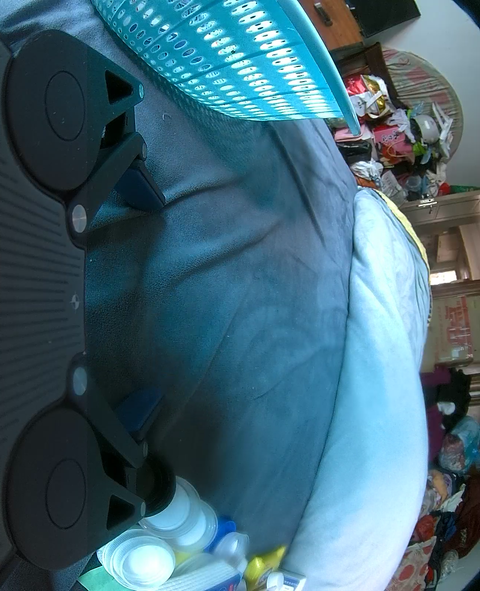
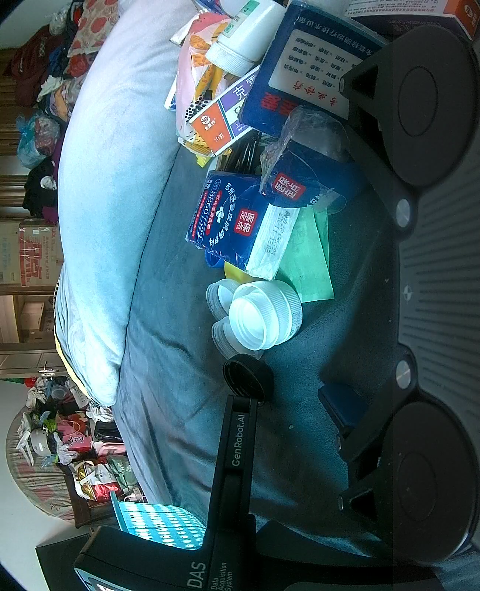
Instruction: Organize objects
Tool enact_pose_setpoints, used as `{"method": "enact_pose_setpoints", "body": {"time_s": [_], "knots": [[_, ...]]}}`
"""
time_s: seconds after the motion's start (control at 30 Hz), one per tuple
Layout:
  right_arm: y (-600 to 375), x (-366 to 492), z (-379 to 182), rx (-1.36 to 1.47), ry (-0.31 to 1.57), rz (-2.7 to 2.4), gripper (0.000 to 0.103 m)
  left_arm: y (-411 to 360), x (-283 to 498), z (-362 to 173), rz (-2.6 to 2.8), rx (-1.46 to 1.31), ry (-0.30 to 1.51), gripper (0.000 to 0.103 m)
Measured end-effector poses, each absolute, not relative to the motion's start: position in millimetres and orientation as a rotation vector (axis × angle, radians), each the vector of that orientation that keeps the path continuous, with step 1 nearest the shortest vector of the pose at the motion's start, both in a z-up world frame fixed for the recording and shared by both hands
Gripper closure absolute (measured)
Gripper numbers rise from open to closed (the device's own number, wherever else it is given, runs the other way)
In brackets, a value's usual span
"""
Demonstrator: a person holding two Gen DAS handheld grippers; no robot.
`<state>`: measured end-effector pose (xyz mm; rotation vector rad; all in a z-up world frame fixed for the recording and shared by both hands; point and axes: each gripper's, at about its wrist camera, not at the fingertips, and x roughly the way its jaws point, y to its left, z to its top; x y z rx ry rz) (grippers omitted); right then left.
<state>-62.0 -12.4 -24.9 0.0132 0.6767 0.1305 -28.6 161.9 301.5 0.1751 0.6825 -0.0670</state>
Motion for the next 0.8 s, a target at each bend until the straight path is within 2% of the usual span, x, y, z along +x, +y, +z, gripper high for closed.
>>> {"method": "enact_pose_setpoints", "body": {"time_s": [0.8], "knots": [[-12.6,-62.2,-24.9,0.014,0.677,0.13,0.0,161.3,-28.3,301.1,-0.066,0.175,0.682,0.0]]}}
